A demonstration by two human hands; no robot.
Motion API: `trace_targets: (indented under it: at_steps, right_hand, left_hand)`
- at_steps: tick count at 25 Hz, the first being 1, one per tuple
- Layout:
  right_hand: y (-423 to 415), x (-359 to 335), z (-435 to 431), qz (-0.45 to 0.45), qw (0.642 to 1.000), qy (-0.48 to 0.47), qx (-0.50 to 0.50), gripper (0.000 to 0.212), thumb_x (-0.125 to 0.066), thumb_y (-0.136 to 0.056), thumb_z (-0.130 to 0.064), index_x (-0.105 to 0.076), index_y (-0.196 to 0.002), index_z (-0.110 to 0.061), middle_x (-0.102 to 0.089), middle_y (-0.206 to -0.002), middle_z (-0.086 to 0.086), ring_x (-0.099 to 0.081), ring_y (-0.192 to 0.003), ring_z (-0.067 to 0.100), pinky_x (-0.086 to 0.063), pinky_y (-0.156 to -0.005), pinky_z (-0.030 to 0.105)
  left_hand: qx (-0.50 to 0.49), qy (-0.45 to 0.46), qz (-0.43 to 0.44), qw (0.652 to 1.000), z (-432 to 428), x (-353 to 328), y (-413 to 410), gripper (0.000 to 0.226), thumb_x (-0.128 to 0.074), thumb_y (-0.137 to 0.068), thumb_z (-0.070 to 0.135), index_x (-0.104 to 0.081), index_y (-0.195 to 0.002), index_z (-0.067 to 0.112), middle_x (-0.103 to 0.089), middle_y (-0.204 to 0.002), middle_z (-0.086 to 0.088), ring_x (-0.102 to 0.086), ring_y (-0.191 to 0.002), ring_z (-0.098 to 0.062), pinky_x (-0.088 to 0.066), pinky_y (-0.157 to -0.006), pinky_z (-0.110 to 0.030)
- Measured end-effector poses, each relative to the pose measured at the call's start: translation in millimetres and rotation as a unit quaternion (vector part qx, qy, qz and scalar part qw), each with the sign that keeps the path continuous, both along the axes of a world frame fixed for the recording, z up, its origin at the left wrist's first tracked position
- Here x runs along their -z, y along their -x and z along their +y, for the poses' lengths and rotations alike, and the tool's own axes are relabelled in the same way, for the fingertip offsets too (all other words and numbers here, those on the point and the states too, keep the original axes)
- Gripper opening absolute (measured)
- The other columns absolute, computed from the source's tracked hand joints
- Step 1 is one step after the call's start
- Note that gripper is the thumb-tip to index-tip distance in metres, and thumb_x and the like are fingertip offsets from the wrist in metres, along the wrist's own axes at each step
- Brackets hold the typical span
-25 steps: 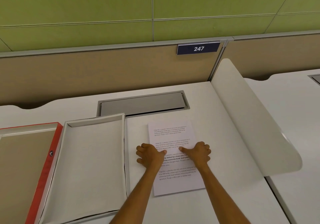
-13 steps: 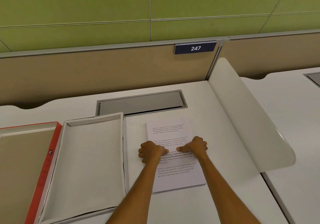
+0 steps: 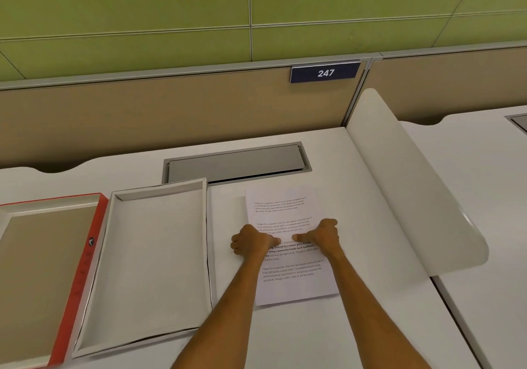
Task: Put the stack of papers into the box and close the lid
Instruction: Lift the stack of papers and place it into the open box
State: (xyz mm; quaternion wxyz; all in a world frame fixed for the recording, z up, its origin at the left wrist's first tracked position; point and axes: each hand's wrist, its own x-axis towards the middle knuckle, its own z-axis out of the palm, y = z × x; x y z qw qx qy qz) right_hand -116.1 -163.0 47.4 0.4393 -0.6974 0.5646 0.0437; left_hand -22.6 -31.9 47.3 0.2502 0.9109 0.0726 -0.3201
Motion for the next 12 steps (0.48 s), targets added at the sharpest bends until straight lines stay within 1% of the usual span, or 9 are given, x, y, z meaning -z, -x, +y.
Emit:
trace_targets:
  at_steps: [2,4,5,7,9,10,12]
  right_hand:
    - [0,3,0,0.026,0.999,0.007,-0.017,0.098,-0.094,-0.048,-0.040,-0.039,-0.120,-0.002,-0.056,-0.122,0.017,-0.057,-0.113,0.035,-0.049,-0.098,0.048]
    - [-1,5,3,0.066,0.997,0.030,-0.036,0.099,-0.092,-0.047,-0.049,-0.045,-0.121,-0.003,-0.055,-0.123,0.016,-0.054,-0.117,0.035,-0.046,-0.100,0.046]
    - [-2,5,5,0.072,0.996,0.043,-0.036,0.099,-0.091,-0.047,-0.050,-0.046,-0.121,-0.003,-0.054,-0.123,0.016,-0.053,-0.117,0.035,-0.046,-0.101,0.046]
    - [-1,4,9,0.048,0.997,0.052,-0.024,0.097,-0.092,-0.048,-0.046,-0.044,-0.120,-0.002,-0.055,-0.121,0.017,-0.055,-0.115,0.034,-0.049,-0.098,0.045]
    - [0,4,11,0.006,0.999,0.041,-0.005,0.093,-0.093,-0.049,-0.038,-0.039,-0.116,-0.002,-0.058,-0.117,0.017,-0.061,-0.108,0.033,-0.053,-0.091,0.044]
    - [1,4,11,-0.005,0.999,0.037,0.004,0.092,-0.094,-0.050,-0.035,-0.038,-0.115,-0.002,-0.060,-0.116,0.017,-0.063,-0.105,0.033,-0.055,-0.089,0.043]
    - [3,1,13,-0.007,0.999,0.036,0.004,0.089,-0.093,-0.052,-0.035,-0.038,-0.114,-0.002,-0.062,-0.114,0.017,-0.064,-0.104,0.034,-0.056,-0.087,0.043]
  left_hand:
    - [0.009,0.025,-0.012,1.000,3,2,0,0.072,-0.090,-0.053,0.048,-0.061,-0.108,0.012,-0.067,-0.116,-0.011,-0.063,-0.106,-0.028,-0.053,-0.091,-0.039]
    - [0.006,0.053,-0.013,0.998,7,4,0,0.070,-0.092,-0.050,0.044,-0.063,-0.104,0.010,-0.070,-0.110,-0.010,-0.068,-0.098,-0.028,-0.058,-0.084,-0.040]
    - [0.007,0.063,-0.014,0.998,7,6,0,0.069,-0.093,-0.050,0.043,-0.064,-0.103,0.009,-0.071,-0.109,-0.010,-0.069,-0.097,-0.028,-0.059,-0.081,-0.040]
    - [0.014,0.079,-0.028,0.996,9,9,4,0.068,-0.092,-0.051,0.044,-0.066,-0.103,0.009,-0.071,-0.108,-0.011,-0.067,-0.098,-0.028,-0.059,-0.079,-0.038]
    - [0.017,0.093,-0.065,0.993,11,7,11,0.070,-0.091,-0.052,0.045,-0.065,-0.105,0.009,-0.066,-0.111,-0.013,-0.061,-0.103,-0.028,-0.053,-0.075,-0.032]
    - [0.013,0.108,-0.083,0.991,12,6,16,0.071,-0.091,-0.053,0.043,-0.062,-0.107,0.008,-0.063,-0.112,-0.014,-0.058,-0.104,-0.027,-0.049,-0.071,-0.030]
    - [0.007,0.147,-0.100,0.984,12,3,23,0.070,-0.091,-0.059,0.034,-0.054,-0.110,0.004,-0.060,-0.115,-0.015,-0.060,-0.103,-0.027,-0.049,-0.066,-0.028]
